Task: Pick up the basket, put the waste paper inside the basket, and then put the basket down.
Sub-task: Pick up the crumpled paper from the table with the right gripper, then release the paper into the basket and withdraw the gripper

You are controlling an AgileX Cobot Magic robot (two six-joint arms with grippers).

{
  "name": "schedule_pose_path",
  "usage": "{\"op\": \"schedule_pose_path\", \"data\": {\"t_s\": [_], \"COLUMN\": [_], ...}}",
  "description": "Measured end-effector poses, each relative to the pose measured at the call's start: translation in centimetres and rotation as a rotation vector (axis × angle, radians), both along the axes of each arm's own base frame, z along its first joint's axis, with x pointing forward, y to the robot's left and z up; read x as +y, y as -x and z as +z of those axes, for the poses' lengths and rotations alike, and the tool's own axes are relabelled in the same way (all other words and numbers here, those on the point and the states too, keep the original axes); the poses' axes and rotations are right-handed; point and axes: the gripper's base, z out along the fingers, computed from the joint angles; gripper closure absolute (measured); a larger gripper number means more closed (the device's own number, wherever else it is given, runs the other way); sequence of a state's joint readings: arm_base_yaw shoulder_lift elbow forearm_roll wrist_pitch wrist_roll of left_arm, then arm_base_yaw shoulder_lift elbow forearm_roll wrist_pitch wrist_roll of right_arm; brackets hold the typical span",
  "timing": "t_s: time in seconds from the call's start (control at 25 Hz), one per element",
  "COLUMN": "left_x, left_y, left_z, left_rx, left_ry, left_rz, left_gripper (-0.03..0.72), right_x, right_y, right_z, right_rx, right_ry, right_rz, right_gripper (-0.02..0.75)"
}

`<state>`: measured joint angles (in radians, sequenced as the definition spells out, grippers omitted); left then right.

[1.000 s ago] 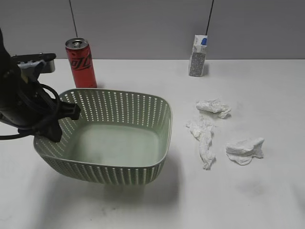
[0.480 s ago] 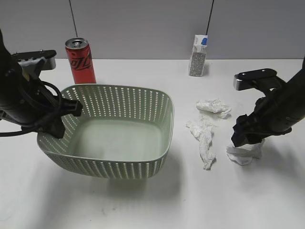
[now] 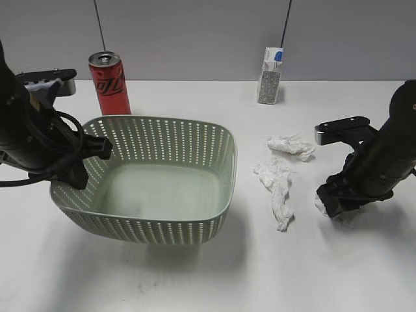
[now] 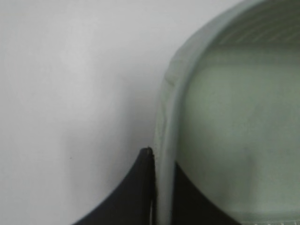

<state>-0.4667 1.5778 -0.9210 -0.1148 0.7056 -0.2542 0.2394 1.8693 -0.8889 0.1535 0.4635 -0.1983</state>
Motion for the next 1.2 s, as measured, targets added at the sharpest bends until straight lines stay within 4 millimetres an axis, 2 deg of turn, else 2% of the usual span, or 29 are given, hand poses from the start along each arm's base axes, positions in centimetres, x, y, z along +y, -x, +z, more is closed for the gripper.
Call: {"op": "schedule_pose_path", "data": {"t_s": [0.04, 0.16, 0.24, 0.36, 0.48, 0.56, 0.64, 0.72, 0.84, 0.92, 1.0, 1.04, 1.12, 1.2], "left_x": [0.0, 0.0, 0.0, 0.0, 0.0, 0.0, 0.0, -0.1, -0.1, -0.1, -0.1, -0.1, -0.1, -0.1], "left_y": [0.0, 0.0, 0.0, 0.0, 0.0, 0.0, -0.1, -0.1, -0.1, -0.1, -0.1, -0.1, -0.1, -0.1], "left_z": [0.0, 0.0, 0.0, 0.0, 0.0, 0.0, 0.0, 0.0, 0.0, 0.0, 0.0, 0.0, 0.0, 0.0], "left_rx": [0.0, 0.0, 0.0, 0.0, 0.0, -0.005, -0.01, -0.012, -0.013, -0.014, -0.014, -0.013, -0.013, -0.013], "left_ry": [0.0, 0.0, 0.0, 0.0, 0.0, 0.002, 0.005, 0.008, 0.009, 0.009, 0.01, 0.01, 0.011, 0.012], "left_rz": [0.0, 0.0, 0.0, 0.0, 0.0, 0.001, 0.001, 0.003, 0.003, 0.004, 0.004, 0.004, 0.005, 0.005], "left_gripper": [0.689, 0.689, 0.689, 0.689, 0.689, 0.689, 0.689, 0.689, 0.689, 0.689, 0.689, 0.689, 0.689, 0.689], "right_x": [0.0, 0.0, 0.0, 0.0, 0.3, 1.2, 2.9, 5.5, 9.7, 12.2, 14.6, 15.6, 17.4, 18.9], "right_y": [0.0, 0.1, 0.2, 0.4, 0.9, 1.5, 2.5, 3.7, 5.2, 5.9, 6.5, 6.7, 7.0, 7.1], "right_z": [0.0, 0.0, 0.3, 2.2, 5.9, 9.1, 12.1, 15.2, 18.8, 20.3, 20.9, 20.5, 18.8, 16.8], "right_rx": [0.002, 0.01, 0.01, -0.021, -0.126, -0.227, -0.323, -0.418, -0.514, -0.561, -0.586, -0.58, -0.533, -0.469], "right_ry": [0.0, 0.0, -0.001, -0.011, -0.035, -0.072, -0.123, -0.189, -0.298, -0.353, -0.39, -0.398, -0.393, -0.381], "right_rz": [0.0, -0.001, 0.001, 0.013, 0.042, 0.088, 0.164, 0.271, 0.396, 0.459, 0.517, 0.54, 0.578, 0.603], "right_gripper": [0.379, 0.632, 0.713, 0.734, 0.734, 0.736, 0.737, 0.737, 0.737, 0.737, 0.737, 0.737, 0.732, 0.686]}}
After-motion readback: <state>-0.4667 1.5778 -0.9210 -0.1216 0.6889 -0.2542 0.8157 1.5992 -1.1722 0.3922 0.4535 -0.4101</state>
